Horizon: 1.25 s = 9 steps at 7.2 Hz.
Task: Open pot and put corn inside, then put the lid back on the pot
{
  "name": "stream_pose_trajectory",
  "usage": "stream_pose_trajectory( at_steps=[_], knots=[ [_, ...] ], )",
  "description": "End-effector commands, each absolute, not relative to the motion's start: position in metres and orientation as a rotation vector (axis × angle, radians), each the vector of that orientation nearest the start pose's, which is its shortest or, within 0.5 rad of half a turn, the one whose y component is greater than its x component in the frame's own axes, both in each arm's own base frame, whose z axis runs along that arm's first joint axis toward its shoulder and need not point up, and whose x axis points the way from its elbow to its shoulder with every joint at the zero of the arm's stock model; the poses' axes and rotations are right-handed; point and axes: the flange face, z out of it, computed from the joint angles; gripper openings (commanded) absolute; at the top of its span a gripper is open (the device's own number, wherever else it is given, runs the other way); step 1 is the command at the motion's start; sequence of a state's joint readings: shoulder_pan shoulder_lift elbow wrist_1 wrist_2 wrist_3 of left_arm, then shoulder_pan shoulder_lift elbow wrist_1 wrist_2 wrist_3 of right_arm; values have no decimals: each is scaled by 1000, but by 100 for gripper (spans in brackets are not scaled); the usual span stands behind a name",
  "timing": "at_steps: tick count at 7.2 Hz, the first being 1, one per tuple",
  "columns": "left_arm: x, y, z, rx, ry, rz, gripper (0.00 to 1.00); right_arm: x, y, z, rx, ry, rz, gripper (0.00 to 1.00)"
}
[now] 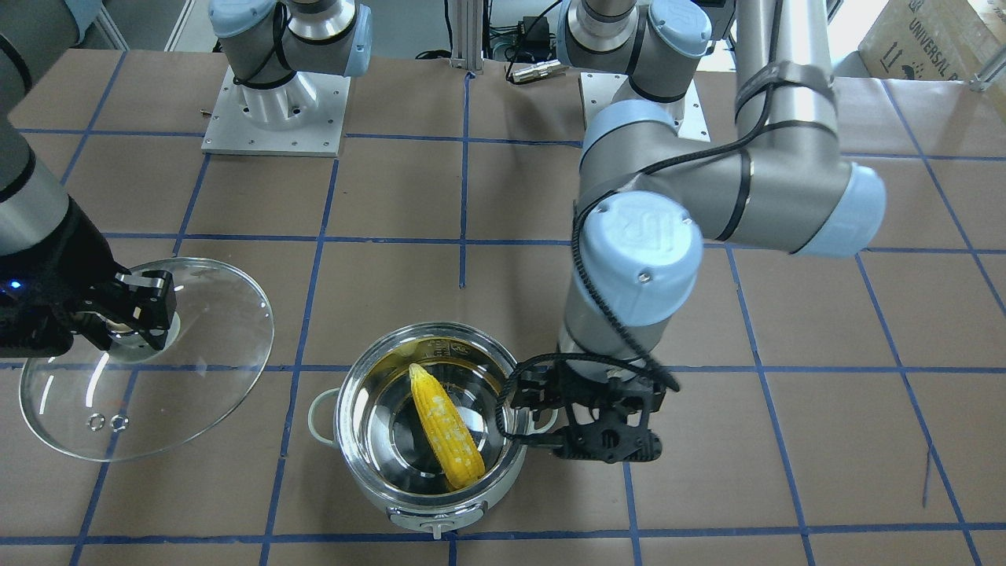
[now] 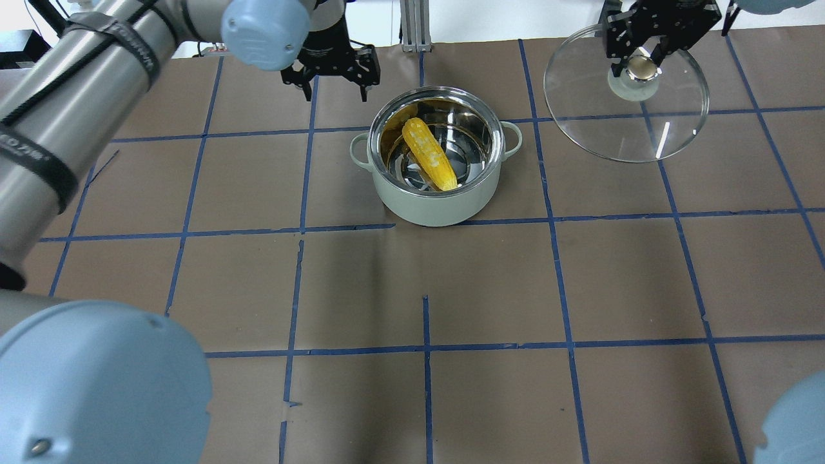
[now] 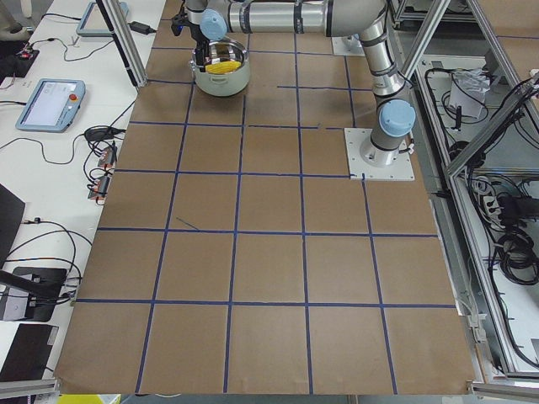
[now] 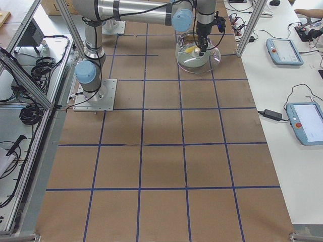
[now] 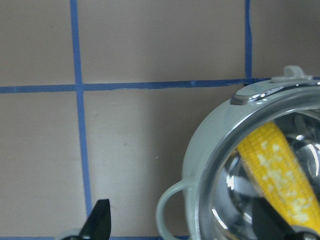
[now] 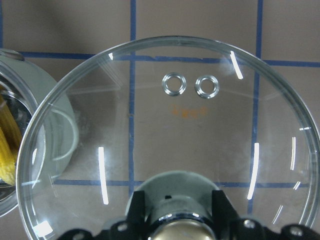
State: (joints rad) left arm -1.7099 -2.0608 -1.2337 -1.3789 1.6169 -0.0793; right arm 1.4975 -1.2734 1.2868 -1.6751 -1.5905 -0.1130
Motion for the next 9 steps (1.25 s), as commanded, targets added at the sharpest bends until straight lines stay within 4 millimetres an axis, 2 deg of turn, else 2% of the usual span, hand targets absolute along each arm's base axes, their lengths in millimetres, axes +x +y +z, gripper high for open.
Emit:
stream_pose_trajectory(
  at_steps=[1, 2, 3, 4, 5, 7, 9],
  knots=[
    [-147, -588, 412, 118, 3100, -49, 100, 145, -652, 472, 8, 3151, -160, 10],
    [-117, -555, 428, 47, 3092, -56, 100, 178, -662, 466, 13, 3149, -159, 10],
    [-102, -529, 437, 3, 3096, 29, 100, 210, -673, 452, 85, 3143, -128, 10],
    [-95, -520, 439, -16, 3093, 117, 100, 250, -678, 436, 123, 3136, -96, 10],
    [-97, -514, 447, -11, 3093, 125, 100, 277, -684, 429, 145, 3131, -100, 10],
    [-99, -513, 450, -29, 3109, 115, 100, 303, -702, 395, 195, 3136, -39, 10],
    [-97, -514, 452, -36, 3106, 105, 100, 346, -694, 359, 203, 3139, 41, 10]
  ],
)
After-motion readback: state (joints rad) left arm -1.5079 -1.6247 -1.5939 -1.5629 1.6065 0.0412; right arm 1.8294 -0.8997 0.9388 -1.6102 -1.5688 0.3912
